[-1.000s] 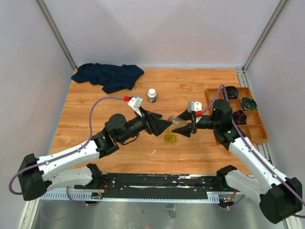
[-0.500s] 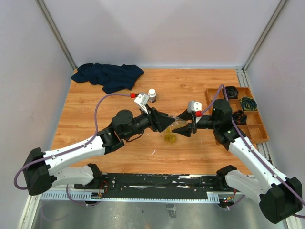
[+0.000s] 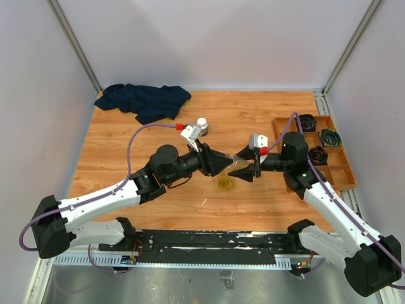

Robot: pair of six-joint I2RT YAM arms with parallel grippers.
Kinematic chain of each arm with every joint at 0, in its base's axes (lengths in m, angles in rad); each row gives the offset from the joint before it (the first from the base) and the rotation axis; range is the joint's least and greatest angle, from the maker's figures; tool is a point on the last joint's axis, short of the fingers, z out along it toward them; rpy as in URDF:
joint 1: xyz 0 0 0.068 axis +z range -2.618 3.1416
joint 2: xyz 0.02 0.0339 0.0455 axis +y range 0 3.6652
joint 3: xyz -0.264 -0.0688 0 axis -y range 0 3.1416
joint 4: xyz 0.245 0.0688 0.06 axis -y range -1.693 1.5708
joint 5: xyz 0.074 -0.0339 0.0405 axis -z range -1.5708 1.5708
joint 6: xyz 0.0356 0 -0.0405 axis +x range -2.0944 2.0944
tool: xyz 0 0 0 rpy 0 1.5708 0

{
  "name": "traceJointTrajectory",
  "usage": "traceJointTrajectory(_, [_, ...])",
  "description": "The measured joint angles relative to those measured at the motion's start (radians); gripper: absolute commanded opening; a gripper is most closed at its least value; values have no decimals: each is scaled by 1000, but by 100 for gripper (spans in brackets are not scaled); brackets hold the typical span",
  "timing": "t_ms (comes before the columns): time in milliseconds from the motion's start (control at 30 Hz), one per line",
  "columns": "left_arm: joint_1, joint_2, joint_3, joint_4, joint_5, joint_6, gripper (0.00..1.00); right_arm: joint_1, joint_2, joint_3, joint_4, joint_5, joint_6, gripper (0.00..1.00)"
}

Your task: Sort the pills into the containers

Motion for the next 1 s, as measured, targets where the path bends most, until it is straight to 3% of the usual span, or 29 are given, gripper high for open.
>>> traceJointTrajectory(267, [0,4,11,-21,19,13,36,0,0,0,-5,0,0,0])
traceJointTrajectory(633, [4,5,18,-24,88,106,34,0,-5,0,-14,-19,0,1])
traceJointTrajectory(1000, [77,0,-5,44,401,415,29,0,-16,0,-14,-77,2,1])
